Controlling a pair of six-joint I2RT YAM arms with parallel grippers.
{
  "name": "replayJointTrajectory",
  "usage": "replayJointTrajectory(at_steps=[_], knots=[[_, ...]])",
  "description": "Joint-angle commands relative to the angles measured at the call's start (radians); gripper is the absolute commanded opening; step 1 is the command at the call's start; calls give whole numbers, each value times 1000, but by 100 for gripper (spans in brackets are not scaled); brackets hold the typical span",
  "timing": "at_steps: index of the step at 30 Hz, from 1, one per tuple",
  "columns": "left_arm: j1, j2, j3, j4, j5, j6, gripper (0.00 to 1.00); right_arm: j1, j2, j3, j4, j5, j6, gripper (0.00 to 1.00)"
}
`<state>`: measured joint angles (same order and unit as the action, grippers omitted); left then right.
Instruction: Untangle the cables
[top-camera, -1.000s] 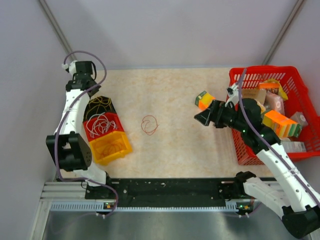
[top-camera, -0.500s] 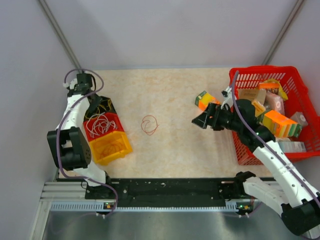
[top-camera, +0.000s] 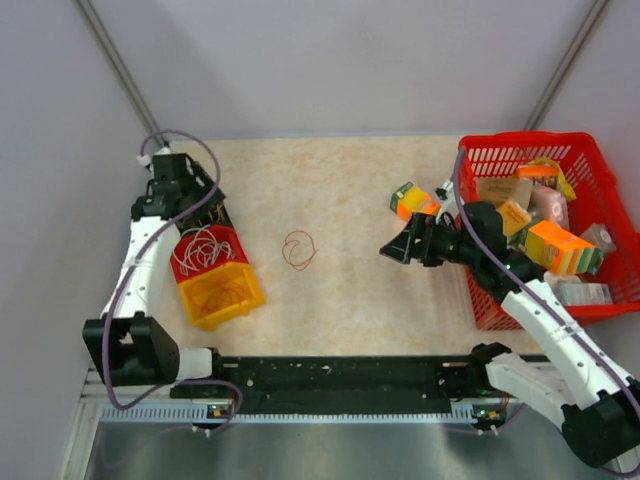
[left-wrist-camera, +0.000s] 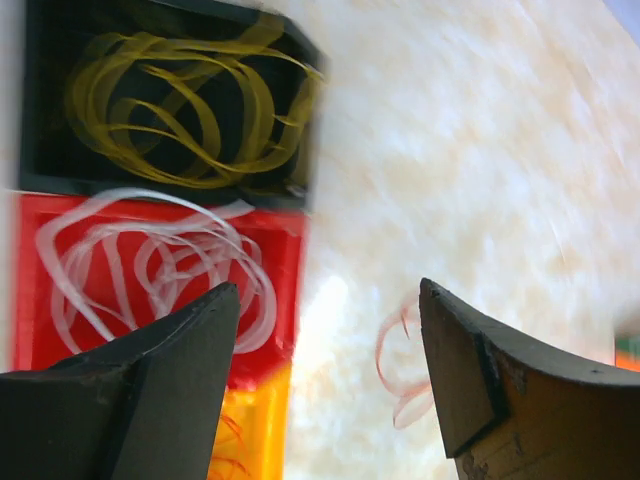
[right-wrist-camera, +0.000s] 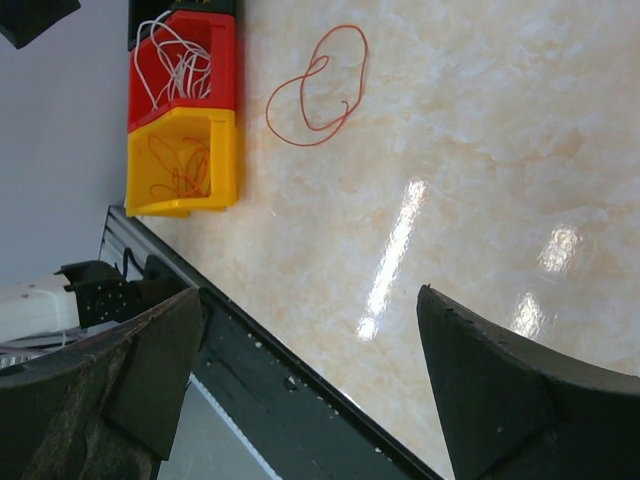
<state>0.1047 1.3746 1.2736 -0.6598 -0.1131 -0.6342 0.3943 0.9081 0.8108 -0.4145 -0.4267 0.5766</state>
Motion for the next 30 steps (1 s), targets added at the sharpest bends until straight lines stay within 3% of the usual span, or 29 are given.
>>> replayJointTrajectory(at_steps=[1, 5, 10, 17, 23, 26, 30], knots=[[-236, -85, -60, 68, 180, 186, 77, -11, 14, -7, 54, -29, -20, 87], [-492, -4, -59, 42, 240, 254, 90, -9, 5, -16, 54, -27, -21, 87], [-628, 196, -5, -30, 143, 182, 94, -9, -29, -27, 49, -24, -9, 87], [-662, 320, -3, 0, -9, 136, 91, -9, -86, -51, 29, -7, 5, 87], [-658, 420, 49, -34, -51, 123, 84, -9, -86, -56, 28, -11, 6, 87], [-660, 437, 46, -30, -85, 125, 93, -8, -81, -52, 26, -11, 5, 87], [-652, 469, 49, -34, -137, 137, 96, -9, -78, -55, 26, -12, 2, 87]])
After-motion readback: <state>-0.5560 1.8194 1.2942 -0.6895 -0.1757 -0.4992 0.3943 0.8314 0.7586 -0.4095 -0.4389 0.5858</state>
